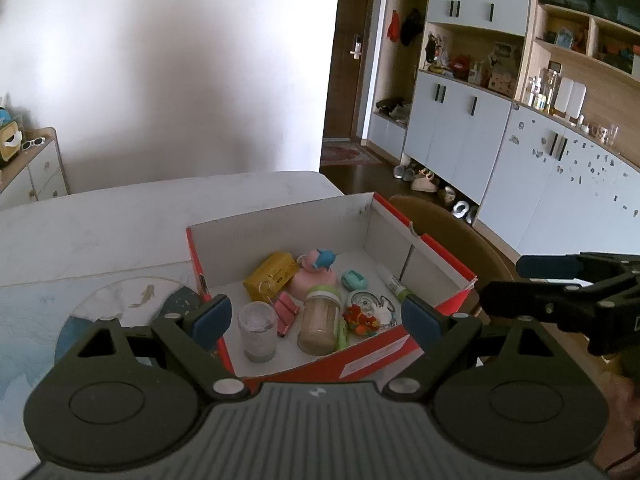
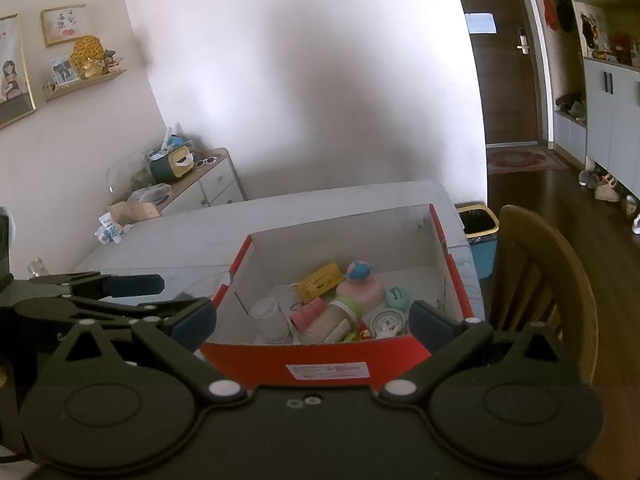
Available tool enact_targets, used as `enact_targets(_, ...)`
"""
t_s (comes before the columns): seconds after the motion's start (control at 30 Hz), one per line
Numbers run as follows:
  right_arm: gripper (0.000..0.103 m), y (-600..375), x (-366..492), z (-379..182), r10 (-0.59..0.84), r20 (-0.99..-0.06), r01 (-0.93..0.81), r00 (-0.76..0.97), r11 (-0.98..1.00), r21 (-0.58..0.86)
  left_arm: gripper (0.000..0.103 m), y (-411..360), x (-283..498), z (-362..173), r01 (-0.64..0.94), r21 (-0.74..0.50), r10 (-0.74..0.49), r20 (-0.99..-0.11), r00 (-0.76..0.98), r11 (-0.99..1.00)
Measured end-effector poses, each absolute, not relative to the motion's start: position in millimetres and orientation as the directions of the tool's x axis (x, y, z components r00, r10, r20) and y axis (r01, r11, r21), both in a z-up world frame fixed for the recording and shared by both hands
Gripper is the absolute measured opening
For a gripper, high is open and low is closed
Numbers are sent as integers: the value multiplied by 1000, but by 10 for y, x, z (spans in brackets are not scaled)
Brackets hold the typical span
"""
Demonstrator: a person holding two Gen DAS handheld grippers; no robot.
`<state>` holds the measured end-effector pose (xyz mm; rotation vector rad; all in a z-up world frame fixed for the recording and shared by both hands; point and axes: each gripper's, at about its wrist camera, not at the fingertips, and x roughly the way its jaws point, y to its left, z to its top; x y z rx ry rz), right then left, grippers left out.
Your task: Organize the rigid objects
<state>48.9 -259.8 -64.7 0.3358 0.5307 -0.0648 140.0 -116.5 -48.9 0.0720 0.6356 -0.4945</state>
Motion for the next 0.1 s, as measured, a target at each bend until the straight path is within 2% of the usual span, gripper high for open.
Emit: enact_targets(0.1, 103, -2585, 486, -644, 20, -507, 152, 862, 943, 295, 92, -1164, 1410, -484, 459, -78, -413, -588, 696, 885)
